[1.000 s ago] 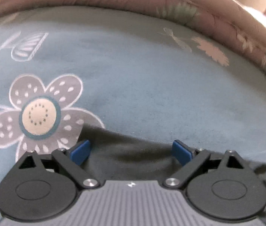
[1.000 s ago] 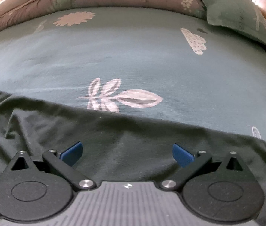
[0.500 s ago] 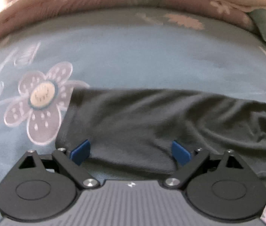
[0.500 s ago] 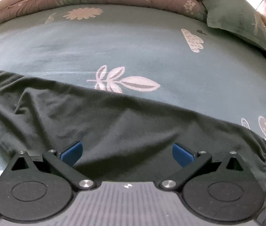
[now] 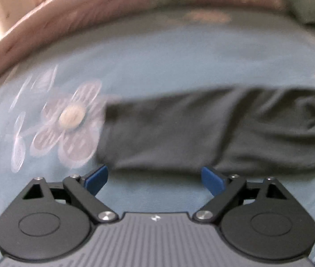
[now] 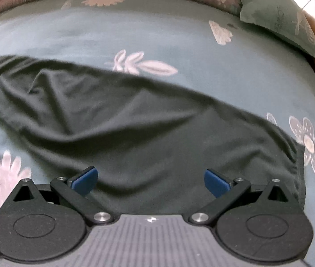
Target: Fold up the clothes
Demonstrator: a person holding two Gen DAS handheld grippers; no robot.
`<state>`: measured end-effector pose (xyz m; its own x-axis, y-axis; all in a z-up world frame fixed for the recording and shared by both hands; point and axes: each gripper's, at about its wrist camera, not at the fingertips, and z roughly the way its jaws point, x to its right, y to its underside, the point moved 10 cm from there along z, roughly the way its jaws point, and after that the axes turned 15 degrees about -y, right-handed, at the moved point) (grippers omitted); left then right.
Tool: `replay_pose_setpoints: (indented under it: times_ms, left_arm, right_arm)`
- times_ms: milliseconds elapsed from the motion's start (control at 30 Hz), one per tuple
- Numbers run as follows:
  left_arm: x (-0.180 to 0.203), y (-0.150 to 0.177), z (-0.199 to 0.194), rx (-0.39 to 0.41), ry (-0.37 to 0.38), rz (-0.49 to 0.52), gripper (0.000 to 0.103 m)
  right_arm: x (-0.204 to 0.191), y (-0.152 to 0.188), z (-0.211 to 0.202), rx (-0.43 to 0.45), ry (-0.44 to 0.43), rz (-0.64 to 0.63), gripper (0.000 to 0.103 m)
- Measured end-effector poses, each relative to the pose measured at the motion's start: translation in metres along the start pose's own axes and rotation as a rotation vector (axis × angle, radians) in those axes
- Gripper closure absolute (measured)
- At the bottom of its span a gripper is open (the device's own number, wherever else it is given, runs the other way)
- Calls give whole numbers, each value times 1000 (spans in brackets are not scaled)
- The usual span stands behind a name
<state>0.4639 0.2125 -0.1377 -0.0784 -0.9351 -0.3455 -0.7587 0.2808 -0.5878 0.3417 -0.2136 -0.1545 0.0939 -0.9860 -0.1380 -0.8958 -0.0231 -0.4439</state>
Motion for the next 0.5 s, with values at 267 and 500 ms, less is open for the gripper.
replay_pose_setpoints:
  times_ms: [267, 500]
  left_arm:
    - [65, -18, -30, 70, 102, 32, 11]
    - [81, 21, -71, 61, 122, 50, 11]
  right_arm:
    - [-6, 0, 26, -10, 85, 0, 0]
    - [-29, 15, 38, -123, -83, -43, 0]
